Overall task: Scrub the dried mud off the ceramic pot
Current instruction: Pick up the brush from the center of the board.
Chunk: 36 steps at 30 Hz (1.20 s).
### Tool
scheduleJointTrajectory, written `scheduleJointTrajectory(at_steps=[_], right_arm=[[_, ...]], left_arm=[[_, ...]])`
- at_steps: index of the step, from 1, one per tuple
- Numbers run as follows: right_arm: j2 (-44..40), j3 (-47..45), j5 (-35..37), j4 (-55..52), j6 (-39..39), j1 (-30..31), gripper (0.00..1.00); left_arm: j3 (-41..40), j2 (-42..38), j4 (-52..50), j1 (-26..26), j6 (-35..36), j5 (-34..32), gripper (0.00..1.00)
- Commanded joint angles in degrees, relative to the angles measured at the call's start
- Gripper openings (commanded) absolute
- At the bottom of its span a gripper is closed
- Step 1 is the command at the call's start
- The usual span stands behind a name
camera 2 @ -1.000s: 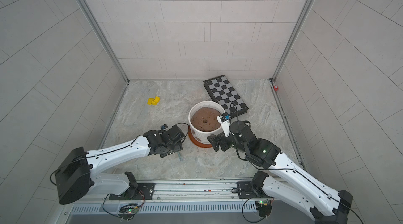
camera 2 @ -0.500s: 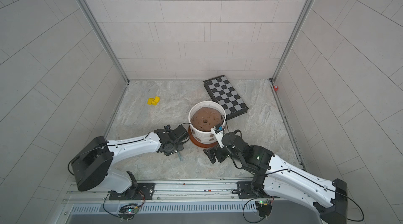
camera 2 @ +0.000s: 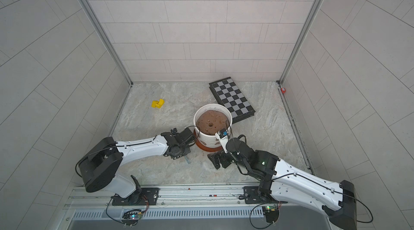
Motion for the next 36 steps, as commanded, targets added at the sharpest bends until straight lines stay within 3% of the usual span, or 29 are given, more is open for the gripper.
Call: scheduleJointTrajectory(at_steps=[1,14,26,31,36], right_arm=[[0.58,-0.71,0.52,2.07,0.84,1.4,1.0],[4.14,0.03,3.45,5.71,3.13,6.31,1.0],[6.02,1.33,4.83,16.42,1.58,7.7,0.97],[6.72,1.34,6.71,23.16,-7.41,8.26,0.94],[6.99,0.91,8.44,30.97,-25.39,8.52,0.91]], left_arm=[[-1.44,0.97,-0.02,0.32,0.21,0.59,0.17],[-1.36,-0.85,-1.36,0.39,0.74,0.15,0.07],[6.56,-16.51,-12.51,2.23,0.73,-4.84,0.04],[12.33,-21.0,-14.68,5.19,0.72,-3.25,0.04],[18.92,-21.9,-14.15,8.38,3.54,2.89,0.04]])
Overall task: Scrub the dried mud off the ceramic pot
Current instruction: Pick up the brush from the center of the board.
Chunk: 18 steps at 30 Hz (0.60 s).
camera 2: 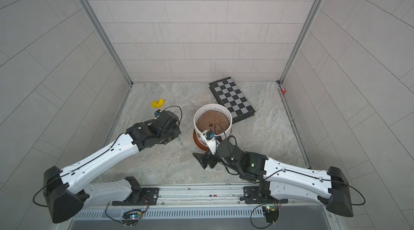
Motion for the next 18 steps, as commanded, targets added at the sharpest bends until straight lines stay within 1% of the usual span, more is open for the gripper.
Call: scheduleJointTrajectory(at_steps=[1,5,7,13,15,18], right_arm=[[-0.25,0.32,2.77,10.28,-16.38,0.35,0.9],[1.91,-0.98,3.54,19.51,-28.99,0.35,0.83],[3.8,-0.46,4.2,22.34,-33.2,0.31,0.81],[10.55,1.71,7.02,27.41,-41.89,0.19,0.75],[11.84,2.35,7.63,28.91,-43.13,0.08,0.72],[13.24,3.49,7.18,29.81,-43.55,-0.64,0.64]], left_arm=[[4.07,-0.65,-1.53,1.63,2.28,4.85,0.04],[8.25,-0.11,-1.5,1.99,2.29,7.41,0.03],[9.99,0.47,-1.73,1.98,1.23,8.44,0.03],[13.4,1.87,-0.92,1.98,-2.14,12.73,0.03],[14.4,2.5,-1.56,1.97,-2.33,12.48,0.03],[14.18,3.02,-1.13,1.97,-3.4,13.34,0.03]])
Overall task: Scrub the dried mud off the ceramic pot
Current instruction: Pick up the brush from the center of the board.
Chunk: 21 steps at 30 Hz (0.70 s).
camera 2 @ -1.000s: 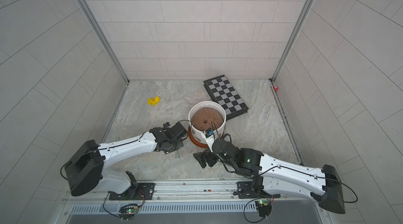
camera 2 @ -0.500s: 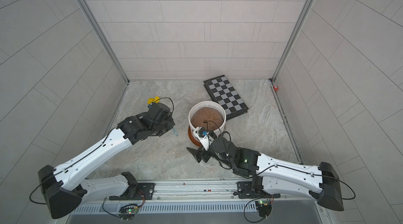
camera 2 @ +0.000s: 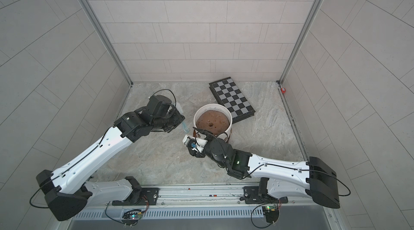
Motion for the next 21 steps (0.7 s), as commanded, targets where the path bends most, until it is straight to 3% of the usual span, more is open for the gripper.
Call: scheduleJointTrajectory(at_steps=[1,17,21], right_arm=[[1.19,2.98,1.23,4.23,-3.99,-0.56,0.62],[7.31,6.1,3.4,7.66,-6.71,-2.26,0.33],[7.89,6.32,4.31,7.65,-8.41,-2.24,0.21]], left_arm=[[0.94,0.63,-0.29,0.19,-1.62,2.46,0.03],[1.02,1.19,-0.59,0.24,-2.51,3.37,0.03],[0.8,1.35,-0.48,0.29,-2.42,3.46,0.03]])
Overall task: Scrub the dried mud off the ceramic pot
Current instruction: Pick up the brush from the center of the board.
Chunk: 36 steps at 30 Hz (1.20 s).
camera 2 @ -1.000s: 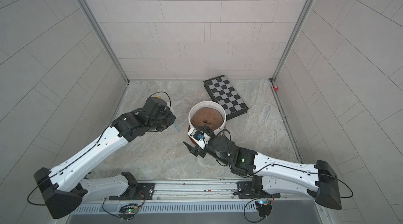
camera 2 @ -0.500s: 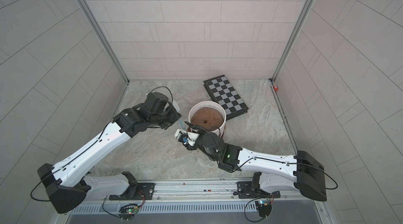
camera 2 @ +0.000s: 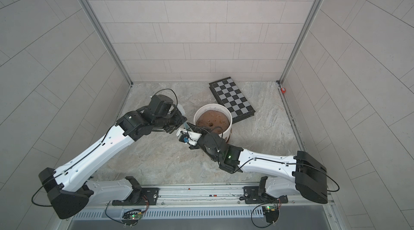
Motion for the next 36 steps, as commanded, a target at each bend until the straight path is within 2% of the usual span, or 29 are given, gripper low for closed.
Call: scheduleJointTrajectory(at_steps=[1,4,9,12,14,18,20,22,27,29,36], right_arm=[[0.23,1.36,1.31,1.61,-0.84,0.03,0.2],[0.52,1.58,1.99,1.92,-0.64,0.1,0.19],[0.84,1.78,4.71,3.22,-0.12,0.13,0.06],[0.72,1.71,4.96,4.39,-0.12,0.2,0.0],[0.79,1.62,5.11,4.91,-0.12,0.29,0.0],[0.44,1.47,5.55,5.3,-0.12,0.3,0.0],[0.01,1.25,5.65,4.94,0.9,0.14,0.0],[-0.84,1.12,4.87,4.04,3.44,-0.42,0.0],[-5.79,0.51,-0.82,-0.71,13.41,-4.64,0.0],[-8.8,0.02,-6.57,-3.02,21.47,-8.7,0.0],[-15.87,-0.7,-22.02,-5.75,36.44,-17.02,0.0]], left_arm=[[0.75,0.53,-0.45,0.33,0.18,0.45,0.04],[0.68,0.76,-0.24,0.32,0.12,0.73,0.04],[0.46,0.65,0.24,0.31,-0.38,1.2,0.08],[0.53,0.65,0.36,0.28,-0.58,1.54,0.16],[0.46,0.5,0.54,0.32,-0.59,1.76,0.22],[0.46,-0.1,1.08,0.38,-0.14,0.97,0.41],[0.37,-0.6,1.76,0.43,0.55,0.44,0.59],[0.43,-1.37,2.95,0.48,2.22,-0.72,0.69],[-0.78,-5.32,8.76,0.55,9.69,-3.53,0.85],[-3.98,-8.04,15.23,0.8,12.16,-2.85,0.89],[-9.62,-12.16,27.99,3.16,11.08,-2.06,0.95]])
